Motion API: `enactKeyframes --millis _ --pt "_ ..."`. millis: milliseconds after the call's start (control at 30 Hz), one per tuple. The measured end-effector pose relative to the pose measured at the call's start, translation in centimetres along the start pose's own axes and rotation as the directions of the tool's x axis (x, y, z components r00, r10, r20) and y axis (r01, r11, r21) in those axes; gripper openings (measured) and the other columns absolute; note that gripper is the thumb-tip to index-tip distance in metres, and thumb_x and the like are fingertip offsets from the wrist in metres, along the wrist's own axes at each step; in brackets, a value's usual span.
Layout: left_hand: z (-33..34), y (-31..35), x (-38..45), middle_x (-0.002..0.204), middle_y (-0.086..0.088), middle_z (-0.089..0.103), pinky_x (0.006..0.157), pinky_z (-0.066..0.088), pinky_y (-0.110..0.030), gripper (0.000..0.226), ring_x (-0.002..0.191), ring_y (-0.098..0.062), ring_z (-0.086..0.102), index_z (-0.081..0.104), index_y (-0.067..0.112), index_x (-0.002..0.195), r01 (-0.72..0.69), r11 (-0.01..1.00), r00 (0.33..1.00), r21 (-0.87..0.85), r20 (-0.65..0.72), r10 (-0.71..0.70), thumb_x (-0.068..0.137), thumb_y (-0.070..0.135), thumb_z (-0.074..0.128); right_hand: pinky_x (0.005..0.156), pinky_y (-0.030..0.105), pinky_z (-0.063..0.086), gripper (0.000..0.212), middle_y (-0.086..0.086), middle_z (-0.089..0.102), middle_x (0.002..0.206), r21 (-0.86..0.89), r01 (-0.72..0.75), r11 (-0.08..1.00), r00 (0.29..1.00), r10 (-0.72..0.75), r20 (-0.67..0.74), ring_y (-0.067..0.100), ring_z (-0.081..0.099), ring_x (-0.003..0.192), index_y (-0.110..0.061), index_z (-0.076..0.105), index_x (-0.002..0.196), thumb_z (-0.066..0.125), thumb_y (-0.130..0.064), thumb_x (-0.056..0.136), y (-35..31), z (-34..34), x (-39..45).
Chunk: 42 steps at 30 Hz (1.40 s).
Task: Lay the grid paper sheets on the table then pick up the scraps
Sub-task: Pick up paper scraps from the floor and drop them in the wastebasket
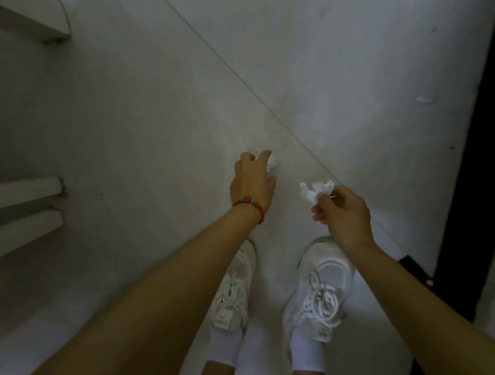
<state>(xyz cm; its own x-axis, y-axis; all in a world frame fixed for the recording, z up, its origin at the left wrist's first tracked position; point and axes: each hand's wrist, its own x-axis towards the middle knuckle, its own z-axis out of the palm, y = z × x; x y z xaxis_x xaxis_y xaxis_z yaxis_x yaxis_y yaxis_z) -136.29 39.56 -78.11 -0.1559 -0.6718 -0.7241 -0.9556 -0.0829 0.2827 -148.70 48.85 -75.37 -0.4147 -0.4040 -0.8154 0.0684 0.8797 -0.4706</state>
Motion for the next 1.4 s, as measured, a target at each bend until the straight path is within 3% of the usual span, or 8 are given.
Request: enactKeyframes --millis 233,400,533,633,867,1000,1233,1400 --pt "3.5 -2.5 1.7 0.106 -0.025 0.054 0.075 0.049 -0.039 0.024 0.095 -0.034 0.053 0.06 -0.002 0.105 -0.177 0.983 0.965 -0.037 -0.203 0.167 0.085 -0.006 0.047 0.058 0.024 0.049 0.018 0.003 0.062 0.063 0.121 -0.021 0.992 0.997 0.03 -0.075 0.015 0.059 0.053 -0.022 0.055 0.072 0.055 -0.015 0.088 3.1 2.3 1.3" --pt "2.1 -3.3 0.5 0.099 -0.025 0.063 0.065 0.029 -0.015 0.014 0.093 -0.033 0.058 0.065 -0.004 0.09 -0.033 0.971 0.985 -0.237 -0.172 -0.009 0.084 0.006 0.058 0.047 0.011 0.047 0.015 0.004 0.061 0.062 0.153 -0.036 0.988 0.996 0.049 -0.079 0.002 0.056 0.042 -0.019 0.056 0.075 0.055 -0.014 0.088 2.7 2.3 -0.2" --pt "-1.0 -2.2 -2.7 0.089 -0.024 0.066 0.072 0.046 -0.024 0.013 0.085 -0.033 0.062 0.067 -0.004 0.081 0.028 0.921 0.985 -0.388 -0.147 -0.092 0.08 0.009 0.065 0.053 0.017 0.05 0.021 0.003 0.061 0.061 0.145 -0.054 0.988 0.994 0.066 -0.082 0.006 0.057 0.044 -0.02 0.054 0.068 0.055 -0.013 0.088 0.2 1.1 -3.5" --pt "-4.7 -0.5 -6.0 0.074 -0.017 0.066 0.071 0.055 -0.037 0.011 0.073 -0.033 0.064 0.067 -0.001 0.076 0.042 0.869 0.982 -0.493 -0.14 -0.127 0.078 0.01 0.068 0.066 0.033 0.051 0.025 0.002 0.061 0.059 0.155 -0.07 0.986 0.992 0.084 -0.089 0.007 0.057 0.045 -0.02 0.052 0.064 0.055 -0.012 0.088 -2.7 -0.6 -6.9" --pt "-16.6 4.9 -16.2 0.055 0.003 0.057 0.047 0.045 -0.01 0.009 0.036 0.006 0.052 0.065 0.006 0.074 0.124 0.715 0.967 -0.688 -0.08 -0.244 0.074 -0.003 0.067 0.078 0.048 0.051 0.026 -0.003 0.062 0.052 0.157 -0.043 0.987 0.992 0.061 -0.115 0.022 0.06 0.059 -0.018 0.052 0.063 0.054 -0.012 0.089 -12.1 -7.4 -17.6" --pt "-23.5 9.4 -23.2 0.052 -0.002 0.056 0.045 0.042 -0.008 0.025 0.036 0.003 0.053 0.06 0.013 0.06 0.052 0.636 0.958 -0.77 -0.14 -0.248 0.076 -0.006 0.066 0.075 0.047 0.052 0.022 0.002 0.061 0.058 0.162 0.027 0.986 0.992 -0.007 -0.126 0.017 0.059 0.055 -0.014 0.054 0.068 0.053 -0.01 0.089 -17.5 -11.5 -24.7" --pt "-33.4 15.2 -33.8 0.036 0.012 0.058 0.062 0.047 -0.03 0.025 0.038 0.002 0.052 0.062 0.016 0.055 -0.045 0.513 0.931 -0.857 -0.222 -0.289 0.076 0.007 0.071 0.076 0.044 0.052 0.02 0.006 0.061 0.063 0.209 0.118 0.971 0.983 -0.085 -0.164 0.026 0.059 0.062 -0.018 0.056 0.072 0.052 -0.011 0.09 -25.5 -18.0 -35.0" --pt "-39.8 17.8 -39.9 0.05 0.001 0.058 0.049 0.049 -0.015 0.023 0.046 -0.007 0.055 0.06 0.011 0.059 -0.115 0.426 0.925 -0.897 -0.253 -0.284 0.08 0.012 0.069 0.078 0.044 0.052 0.017 0.005 0.061 0.063 0.212 0.164 0.963 0.977 -0.128 -0.172 0.027 0.06 0.068 -0.017 0.058 0.074 0.052 -0.012 0.089 -30.1 -20.9 -40.8"
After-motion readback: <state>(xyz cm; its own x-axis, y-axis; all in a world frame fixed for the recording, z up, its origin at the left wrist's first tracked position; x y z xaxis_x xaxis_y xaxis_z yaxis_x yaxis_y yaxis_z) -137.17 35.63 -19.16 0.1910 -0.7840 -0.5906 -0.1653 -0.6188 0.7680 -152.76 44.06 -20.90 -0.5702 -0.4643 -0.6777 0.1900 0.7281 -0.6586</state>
